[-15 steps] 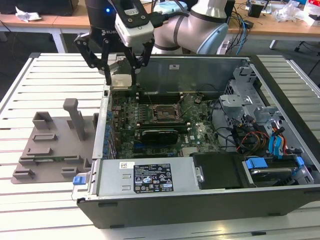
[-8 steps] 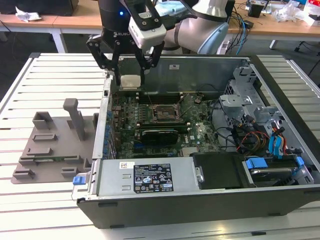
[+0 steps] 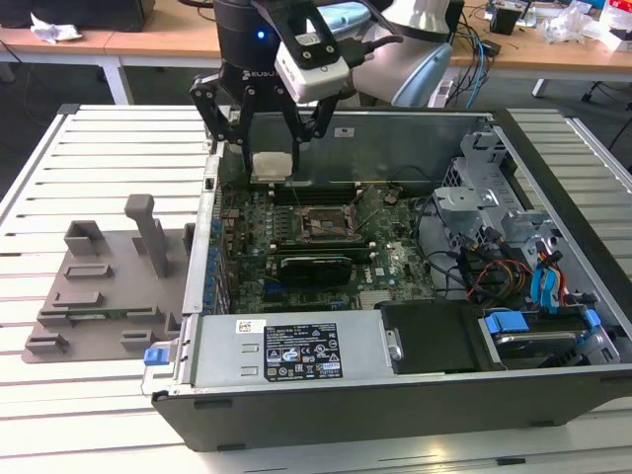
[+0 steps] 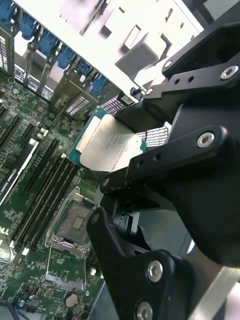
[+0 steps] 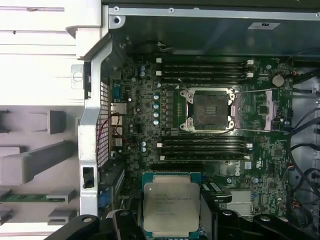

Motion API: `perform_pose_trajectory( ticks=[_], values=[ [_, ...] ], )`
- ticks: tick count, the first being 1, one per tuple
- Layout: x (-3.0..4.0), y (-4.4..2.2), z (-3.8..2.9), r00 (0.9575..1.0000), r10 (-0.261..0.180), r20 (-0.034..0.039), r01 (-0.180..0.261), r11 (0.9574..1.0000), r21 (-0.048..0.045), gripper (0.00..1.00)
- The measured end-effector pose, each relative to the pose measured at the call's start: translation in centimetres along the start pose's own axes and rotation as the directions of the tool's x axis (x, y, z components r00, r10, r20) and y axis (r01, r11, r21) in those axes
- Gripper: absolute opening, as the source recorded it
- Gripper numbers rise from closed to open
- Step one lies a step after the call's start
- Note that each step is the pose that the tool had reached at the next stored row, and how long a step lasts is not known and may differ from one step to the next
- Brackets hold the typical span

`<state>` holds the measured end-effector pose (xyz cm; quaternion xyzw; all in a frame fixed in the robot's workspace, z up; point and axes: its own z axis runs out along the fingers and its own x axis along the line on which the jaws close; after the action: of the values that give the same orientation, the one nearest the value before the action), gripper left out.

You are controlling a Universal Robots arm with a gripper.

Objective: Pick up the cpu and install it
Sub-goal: 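Pick up the cpu and move it towards the insertion slot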

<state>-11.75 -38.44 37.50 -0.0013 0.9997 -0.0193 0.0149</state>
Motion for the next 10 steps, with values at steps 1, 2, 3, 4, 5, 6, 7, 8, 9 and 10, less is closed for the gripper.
perform_pose_trajectory(
  ticks=[1, 2, 3, 4, 5, 6, 7, 8, 9, 10],
  values=[
    [-0.07, 0.00, 0.02, 1.0000, 0.000, -0.0001, 0.000, 1.0000, 0.0000, 0.55],
    [-0.21, 0.00, 0.08, 1.0000, 0.000, 0.0000, 0.000, 1.0000, -0.0001, 0.55],
    [-0.41, 0.01, 0.18, 1.0000, 0.000, 0.0000, 0.000, 1.0000, 0.0000, 0.55],
    [-0.57, 0.01, 0.24, 1.0000, 0.000, 0.0000, 0.000, 1.0000, -0.0001, 0.55],
    [-0.69, 0.01, 0.29, 1.0000, 0.000, 0.0000, 0.000, 1.0000, 0.0000, 0.55],
    [-0.86, 0.01, 0.36, 1.0000, 0.000, 0.0000, 0.000, 1.0000, -0.0001, 0.55],
    [-0.95, 0.01, 0.39, 1.0000, 0.000, 0.0000, 0.000, 1.0000, -0.0001, 0.55],
    [-1.03, 0.01, 0.42, 1.0000, 0.000, 0.0000, 0.000, 1.0000, -0.0001, 0.55],
    [-1.10, 0.01, 0.45, 1.0000, 0.000, 0.0000, 0.000, 1.0000, -0.0001, 0.55],
    [-1.17, 0.02, 0.48, 1.0000, 0.000, -0.0001, 0.000, 1.0000, -0.0001, 0.55]
  ],
)
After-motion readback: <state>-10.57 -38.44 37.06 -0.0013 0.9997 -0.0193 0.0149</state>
